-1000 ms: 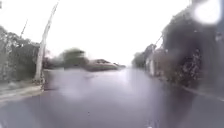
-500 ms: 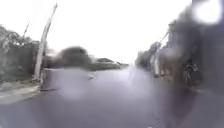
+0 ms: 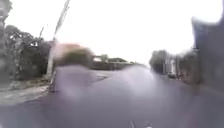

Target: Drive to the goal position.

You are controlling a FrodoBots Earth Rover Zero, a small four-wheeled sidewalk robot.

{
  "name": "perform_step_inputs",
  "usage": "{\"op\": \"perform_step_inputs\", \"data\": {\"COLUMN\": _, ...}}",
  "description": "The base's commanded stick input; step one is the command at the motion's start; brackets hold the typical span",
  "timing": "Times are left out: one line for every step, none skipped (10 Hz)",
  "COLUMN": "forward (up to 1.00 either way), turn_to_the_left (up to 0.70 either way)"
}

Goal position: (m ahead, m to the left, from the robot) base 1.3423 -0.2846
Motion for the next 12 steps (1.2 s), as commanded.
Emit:
{"op": "perform_step_inputs", "data": {"forward": 0.7, "turn_to_the_left": 0.35}}
{"op": "perform_step_inputs", "data": {"forward": 0.7, "turn_to_the_left": 0.35}}
{"op": "perform_step_inputs", "data": {"forward": 0.7, "turn_to_the_left": 0.35}}
{"op": "perform_step_inputs", "data": {"forward": 0.7, "turn_to_the_left": 0.35}}
{"op": "perform_step_inputs", "data": {"forward": 0.7, "turn_to_the_left": 0.35}}
{"op": "perform_step_inputs", "data": {"forward": 0.7, "turn_to_the_left": 0.35}}
{"op": "perform_step_inputs", "data": {"forward": 0.7, "turn_to_the_left": 0.35}}
{"op": "perform_step_inputs", "data": {"forward": 0.7, "turn_to_the_left": 0.35}}
{"op": "perform_step_inputs", "data": {"forward": 0.7, "turn_to_the_left": 0.2}}
{"op": "perform_step_inputs", "data": {"forward": 0.7, "turn_to_the_left": 0.0}}
{"op": "perform_step_inputs", "data": {"forward": 0.7, "turn_to_the_left": 0.0}}
{"op": "perform_step_inputs", "data": {"forward": 0.7, "turn_to_the_left": 0.0}}
